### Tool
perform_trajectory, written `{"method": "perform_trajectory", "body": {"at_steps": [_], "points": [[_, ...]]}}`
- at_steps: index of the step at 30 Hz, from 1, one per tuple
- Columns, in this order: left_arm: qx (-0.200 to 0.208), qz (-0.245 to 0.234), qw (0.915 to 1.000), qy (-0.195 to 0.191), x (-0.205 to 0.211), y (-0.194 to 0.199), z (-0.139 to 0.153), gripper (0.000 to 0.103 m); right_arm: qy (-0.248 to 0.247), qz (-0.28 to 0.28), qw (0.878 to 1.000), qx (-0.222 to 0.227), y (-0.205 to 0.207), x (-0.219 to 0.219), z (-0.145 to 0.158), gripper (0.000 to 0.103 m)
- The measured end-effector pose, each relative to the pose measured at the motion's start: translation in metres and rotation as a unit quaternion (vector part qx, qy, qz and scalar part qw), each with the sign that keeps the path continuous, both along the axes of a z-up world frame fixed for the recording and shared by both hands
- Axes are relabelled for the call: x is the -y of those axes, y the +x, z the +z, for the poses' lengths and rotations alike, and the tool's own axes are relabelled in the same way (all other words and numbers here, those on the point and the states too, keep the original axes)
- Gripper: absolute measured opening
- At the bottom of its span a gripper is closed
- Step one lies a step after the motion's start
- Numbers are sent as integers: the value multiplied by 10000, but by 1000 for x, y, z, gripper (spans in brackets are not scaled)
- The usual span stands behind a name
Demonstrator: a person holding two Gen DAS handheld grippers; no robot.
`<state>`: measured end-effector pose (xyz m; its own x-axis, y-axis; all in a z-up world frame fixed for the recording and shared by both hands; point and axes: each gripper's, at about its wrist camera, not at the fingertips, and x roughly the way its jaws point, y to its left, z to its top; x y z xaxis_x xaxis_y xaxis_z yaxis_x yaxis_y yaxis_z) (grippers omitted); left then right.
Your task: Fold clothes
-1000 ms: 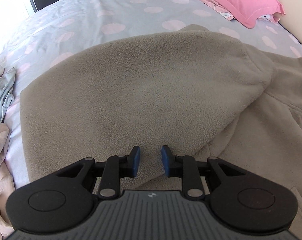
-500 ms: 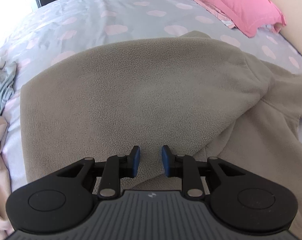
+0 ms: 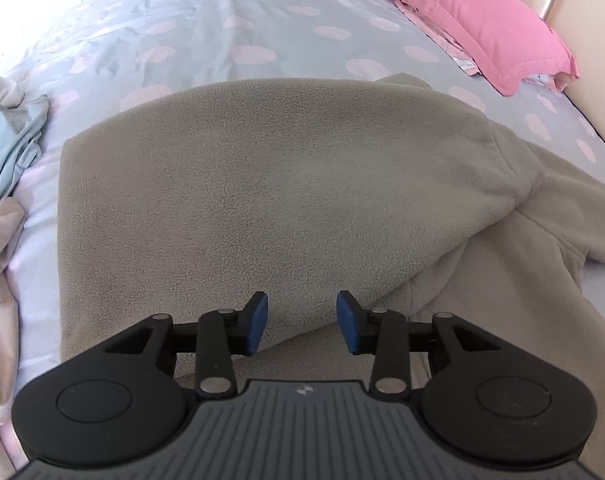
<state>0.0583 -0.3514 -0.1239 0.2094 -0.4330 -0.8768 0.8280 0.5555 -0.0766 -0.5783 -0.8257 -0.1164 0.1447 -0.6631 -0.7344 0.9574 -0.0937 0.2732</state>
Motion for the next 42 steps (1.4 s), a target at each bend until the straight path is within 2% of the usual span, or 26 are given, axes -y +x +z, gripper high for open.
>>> {"method": "perform_trajectory", "body": {"at_steps": [3, 8, 10, 12, 13, 14, 16, 17, 18, 21, 25, 30, 32, 35, 38, 42], "points": [[9, -60, 10000, 15, 1, -3, 1, 36, 291, -248, 9968, 699, -16, -5, -27, 63], [5, -52, 10000, 43, 4, -5, -2, 37, 415, -477, 9875, 1447, -19, -1, -63, 62], [0, -8, 10000, 73, 8, -5, -5, 37, 531, -570, 9872, 1390, -13, 5, -75, 62], [-21, 7, 10000, 65, 8, -4, -6, 37, 434, -598, 9894, 1248, -6, 10, -80, 61], [-32, 14, 10000, 60, 8, -4, -6, 37, 369, -581, 9913, 1119, 0, 12, -81, 57], [-43, 21, 10000, 55, 8, -3, -6, 37, 330, -547, 9937, 925, 6, 14, -80, 52], [-66, 34, 10000, 46, 8, -2, -6, 37, 273, -468, 9967, 604, 19, 18, -75, 33], [-77, 41, 10000, 41, 8, -2, -6, 37, 237, -420, 9974, 527, 25, 19, -70, 27], [-88, 48, 9999, 36, 8, -1, -6, 37, 166, -386, 9981, 448, 29, 18, -63, 23], [-121, 68, 9999, 22, 7, 0, -7, 37, -227, -255, 9986, 412, 38, 11, -29, 21], [-127, 39, 9999, -10, 3, 4, -2, 37, -706, 19, 9941, 828, 57, -1, 41, 20], [49, -146, 9998, 93, 5, 9, 13, 37, -1313, 1075, 9805, 990, 141, -40, 145, 20], [158, -135, 9997, 84, 2, 14, 22, 37, -1491, 1543, 9713, 1023, 185, -65, 180, 20], [278, -104, 9996, 35, -9, 22, 34, 37, -1739, 2231, 9523, 1147, 252, -111, 216, 19], [398, -73, 9992, -15, -20, 31, 46, 37, -1802, 2896, 9295, 1405, 314, -156, 239, 19], [557, -31, 9984, -81, -34, 43, 62, 37, -1712, 3647, 8976, 1788, 387, -208, 248, 19]]}}
